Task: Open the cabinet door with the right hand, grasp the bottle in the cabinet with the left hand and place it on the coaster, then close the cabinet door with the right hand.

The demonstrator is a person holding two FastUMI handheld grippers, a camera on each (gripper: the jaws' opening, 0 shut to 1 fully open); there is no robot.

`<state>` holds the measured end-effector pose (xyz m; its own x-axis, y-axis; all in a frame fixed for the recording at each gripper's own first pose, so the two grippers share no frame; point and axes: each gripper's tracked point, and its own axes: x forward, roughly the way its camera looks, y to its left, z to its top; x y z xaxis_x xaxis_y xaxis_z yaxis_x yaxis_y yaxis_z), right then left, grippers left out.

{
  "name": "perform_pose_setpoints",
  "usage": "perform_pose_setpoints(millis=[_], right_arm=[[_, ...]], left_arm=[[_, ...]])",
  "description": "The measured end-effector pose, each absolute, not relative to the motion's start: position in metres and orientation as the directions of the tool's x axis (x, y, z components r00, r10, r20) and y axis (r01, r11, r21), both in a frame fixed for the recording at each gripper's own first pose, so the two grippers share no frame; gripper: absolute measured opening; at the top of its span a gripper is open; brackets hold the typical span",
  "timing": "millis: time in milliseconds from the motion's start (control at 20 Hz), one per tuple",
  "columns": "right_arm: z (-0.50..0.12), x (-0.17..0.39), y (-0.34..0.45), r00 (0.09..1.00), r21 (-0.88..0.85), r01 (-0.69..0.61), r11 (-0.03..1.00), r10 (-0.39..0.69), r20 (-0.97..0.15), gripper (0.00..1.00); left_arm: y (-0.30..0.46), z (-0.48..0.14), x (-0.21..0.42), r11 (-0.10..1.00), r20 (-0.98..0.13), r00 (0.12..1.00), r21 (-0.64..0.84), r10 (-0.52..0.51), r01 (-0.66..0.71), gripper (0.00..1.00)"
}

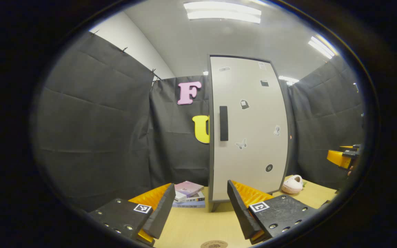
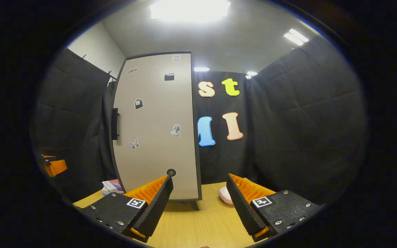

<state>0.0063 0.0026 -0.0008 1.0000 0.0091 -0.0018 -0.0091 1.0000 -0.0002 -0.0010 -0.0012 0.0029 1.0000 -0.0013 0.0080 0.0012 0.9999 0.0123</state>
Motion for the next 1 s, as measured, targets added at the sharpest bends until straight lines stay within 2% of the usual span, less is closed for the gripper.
perform_pose_setpoints(millis=[500,1000], right_arm=[[-0.004,0.016,0.021,0.999,-0.011,-0.039,0.999,0.039,-0.008,0.96],[0.032,0.052,0.079,0.99,-0.027,-0.131,0.991,0.132,0.057,0.96]], left_arm=[[0.014,0.005,0.001,1.0,0.018,1.0,0.011,0.017,-0.018,0.87],[0.06,0.009,-0.019,0.995,0.031,0.995,0.025,0.097,-0.098,0.87]])
